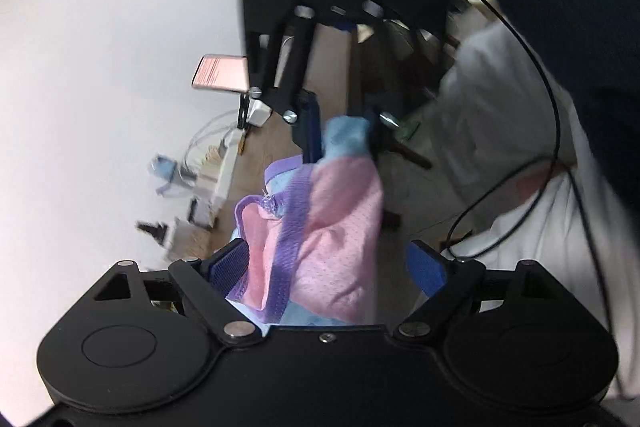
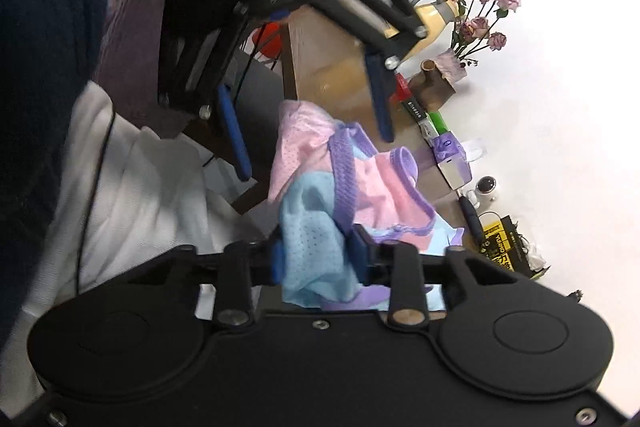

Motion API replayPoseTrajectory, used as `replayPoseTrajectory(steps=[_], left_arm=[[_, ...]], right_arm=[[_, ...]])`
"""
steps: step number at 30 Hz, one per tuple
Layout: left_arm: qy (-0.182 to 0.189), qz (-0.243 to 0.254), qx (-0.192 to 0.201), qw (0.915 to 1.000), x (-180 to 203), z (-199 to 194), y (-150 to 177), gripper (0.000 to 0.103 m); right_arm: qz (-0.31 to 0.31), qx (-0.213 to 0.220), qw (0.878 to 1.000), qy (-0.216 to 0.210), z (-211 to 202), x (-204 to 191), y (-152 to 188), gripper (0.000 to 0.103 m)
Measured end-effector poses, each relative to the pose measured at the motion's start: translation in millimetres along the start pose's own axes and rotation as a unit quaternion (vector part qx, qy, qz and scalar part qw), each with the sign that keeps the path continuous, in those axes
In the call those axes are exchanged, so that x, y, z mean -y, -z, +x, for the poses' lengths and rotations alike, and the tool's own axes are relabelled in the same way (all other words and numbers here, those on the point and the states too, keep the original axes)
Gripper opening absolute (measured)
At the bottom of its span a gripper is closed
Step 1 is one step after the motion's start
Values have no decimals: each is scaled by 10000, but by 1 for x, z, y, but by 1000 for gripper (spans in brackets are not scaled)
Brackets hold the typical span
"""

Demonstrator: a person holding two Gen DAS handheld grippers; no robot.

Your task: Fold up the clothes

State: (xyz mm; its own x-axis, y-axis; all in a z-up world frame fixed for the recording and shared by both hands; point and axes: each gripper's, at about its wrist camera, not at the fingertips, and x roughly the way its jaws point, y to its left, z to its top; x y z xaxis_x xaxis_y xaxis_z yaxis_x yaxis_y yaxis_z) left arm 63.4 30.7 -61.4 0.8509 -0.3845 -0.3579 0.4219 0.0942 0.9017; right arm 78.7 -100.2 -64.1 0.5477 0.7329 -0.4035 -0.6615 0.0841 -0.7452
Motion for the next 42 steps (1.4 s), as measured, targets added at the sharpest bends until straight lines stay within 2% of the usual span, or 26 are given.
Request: replayPoseTrajectory(steps=[4,7,10,12,14,15,18,21,25,26,27,28,30,31,32,34,35,36,37,38,39,40,41,42], left_arm=[[19,294,37,9996,9,1,-2,83],[241,106,-71,9996,0,4,-3,69],[447,-147,-123,9988,-12,5,-5,61],[586,-380,-123,9975,-25,3,-6,47],[710,-631,-160,9953,-37,1,-7,21],[771,-760,-184,9940,-44,1,-8,18],[990,-1306,-209,9863,-69,-3,-7,16],[1153,-1934,-108,9743,-100,-5,-3,16],[1563,-2397,74,9581,-133,11,10,16],[1795,-2554,115,9499,-143,18,16,16],[2025,-2758,151,9395,-154,25,21,16],[2251,-2991,185,9271,-166,33,26,16],[2502,-3285,222,9105,-177,43,32,16],[2648,-3449,245,9002,-185,48,37,16],[2854,-3673,273,8848,-196,56,44,16],[3100,-3978,290,8631,-208,70,55,16],[3242,-4175,290,8484,-215,80,64,16],[3336,-4311,284,8379,-220,88,71,16],[3467,-4468,275,8243,-223,97,79,16],[3648,-4669,265,8052,-227,108,90,16],[3745,-4785,256,7938,-229,116,97,16],[3844,-4876,230,7836,-230,125,102,16],[3917,-4970,187,7741,-231,135,108,16],[3917,-5033,156,7701,-232,142,111,16]], right_arm=[[154,30,9999,-54,-11,3,1,18],[330,76,9994,-111,-17,9,4,14],[629,185,9976,-243,-24,20,4,13],[889,313,9948,-378,-32,30,4,13],[973,363,9937,-410,-34,36,4,13],[1025,384,9931,-425,-36,40,5,13],[1125,428,9917,-452,-36,55,6,13],[1333,514,9884,-514,-34,73,6,13],[2179,766,9667,-1104,-21,127,20,13],[2489,798,9558,-1348,-13,141,26,13],[2983,844,9358,-1679,-3,160,37,13],[3246,854,9231,-1877,4,170,43,13],[3998,896,8780,-2476,25,200,64,14],[4189,888,8626,-2695,32,208,70,14],[4373,891,8469,-2891,40,217,76,14],[4712,975,8182,-3147,54,232,88,14],[4886,1014,8020,-3284,62,239,94,14],[5071,1027,7826,-3463,73,247,102,15],[5175,1001,7686,-3625,82,252,106,15],[5237,994,7613,-3692,88,254,110,16],[5319,961,7517,-3777,94,256,114,17],[5458,863,7354,-3923,107,259,121,17],[5552,793,7258,-3984,114,260,126,17],[5619,720,7194,-4019,120,262,130,17]])
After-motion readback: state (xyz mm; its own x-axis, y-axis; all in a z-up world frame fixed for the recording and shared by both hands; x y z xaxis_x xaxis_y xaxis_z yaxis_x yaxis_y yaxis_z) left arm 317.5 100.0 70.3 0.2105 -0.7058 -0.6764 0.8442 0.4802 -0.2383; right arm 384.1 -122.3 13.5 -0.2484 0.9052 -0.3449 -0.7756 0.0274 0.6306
